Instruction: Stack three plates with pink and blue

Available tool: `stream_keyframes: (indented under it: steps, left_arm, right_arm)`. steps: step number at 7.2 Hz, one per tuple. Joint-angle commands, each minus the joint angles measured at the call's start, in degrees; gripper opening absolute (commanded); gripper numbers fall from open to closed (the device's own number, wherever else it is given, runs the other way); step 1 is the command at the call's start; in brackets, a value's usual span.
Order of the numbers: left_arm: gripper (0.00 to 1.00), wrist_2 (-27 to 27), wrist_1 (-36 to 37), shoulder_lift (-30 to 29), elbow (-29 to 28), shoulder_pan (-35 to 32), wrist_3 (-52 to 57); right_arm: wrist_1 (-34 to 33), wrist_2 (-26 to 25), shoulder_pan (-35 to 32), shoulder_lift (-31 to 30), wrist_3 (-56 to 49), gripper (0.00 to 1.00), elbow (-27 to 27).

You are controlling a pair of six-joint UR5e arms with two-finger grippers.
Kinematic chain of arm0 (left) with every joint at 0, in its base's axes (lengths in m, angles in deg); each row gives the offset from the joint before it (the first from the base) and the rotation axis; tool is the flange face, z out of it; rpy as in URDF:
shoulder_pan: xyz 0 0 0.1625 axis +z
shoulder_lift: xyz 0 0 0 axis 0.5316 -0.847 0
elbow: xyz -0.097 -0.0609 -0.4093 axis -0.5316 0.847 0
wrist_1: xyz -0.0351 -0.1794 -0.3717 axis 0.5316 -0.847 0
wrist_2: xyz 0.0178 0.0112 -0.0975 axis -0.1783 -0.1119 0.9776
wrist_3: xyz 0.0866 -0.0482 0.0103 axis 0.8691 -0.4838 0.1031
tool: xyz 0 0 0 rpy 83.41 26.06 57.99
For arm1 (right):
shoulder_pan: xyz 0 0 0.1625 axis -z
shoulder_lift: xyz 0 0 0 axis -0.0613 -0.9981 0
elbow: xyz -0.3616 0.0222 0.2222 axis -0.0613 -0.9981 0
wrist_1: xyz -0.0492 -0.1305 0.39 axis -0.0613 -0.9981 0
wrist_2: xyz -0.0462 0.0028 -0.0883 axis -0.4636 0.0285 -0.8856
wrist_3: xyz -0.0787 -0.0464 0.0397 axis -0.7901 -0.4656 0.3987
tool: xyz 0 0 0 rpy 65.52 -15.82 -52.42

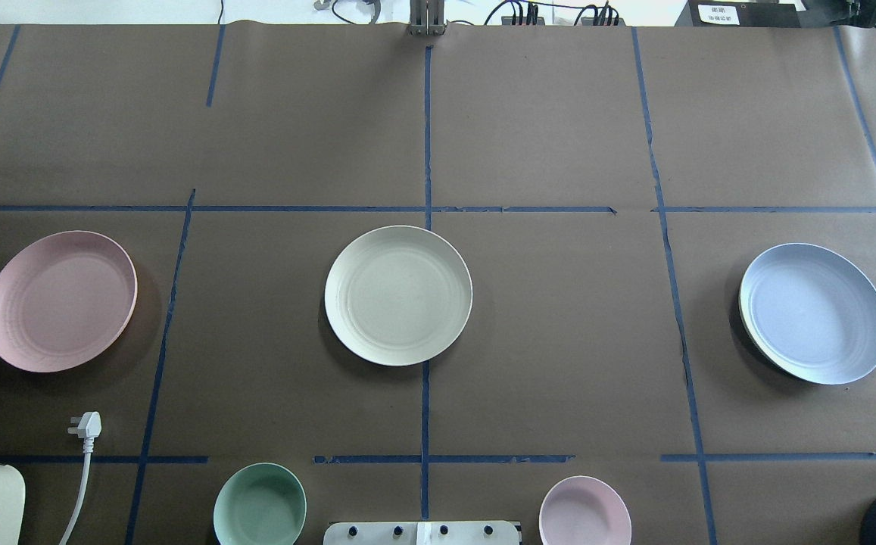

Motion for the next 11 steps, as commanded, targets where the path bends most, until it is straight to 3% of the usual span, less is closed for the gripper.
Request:
stream_keyframes:
  steps: [1, 4, 5, 6, 9, 11]
  left_arm:
    - [1.00, 0.16, -0.09, 0.00, 0.09, 0.00, 0.08]
    - [1.00, 0.51, -0.17, 0.00, 1.75, 0.26, -0.36]
    - [1.00, 0.60, -0.96, 0.00, 3.76, 2.70, -6.98]
    - [1.00, 0.86, -5.14, 2.43, 6.21, 5.51, -13.31]
    - [1.00, 0.60, -31.38, 8.86, 6.16, 18.94, -41.66]
    - [1.00, -0.97, -37.51, 9.49, 5.98, 25.46, -51.56]
  right_arm:
    - [0.00, 0.00, 0.00, 0.05, 0.00, 1.00, 0.00]
    - [0.00, 0.17, 0.00, 0.05, 0.09, 1.00, 0.17]
    - [0.00, 0.17, 0.00, 0.05, 0.09, 1.00, 0.26]
    - [0.00, 0.17, 0.00, 0.05, 0.09, 1.00, 0.35]
    - [0.00, 0.00, 0.00, 0.14, 0.09, 1.00, 0.26]
    - [0.00, 0.00, 0.00, 0.14, 0.09, 1.00, 0.35]
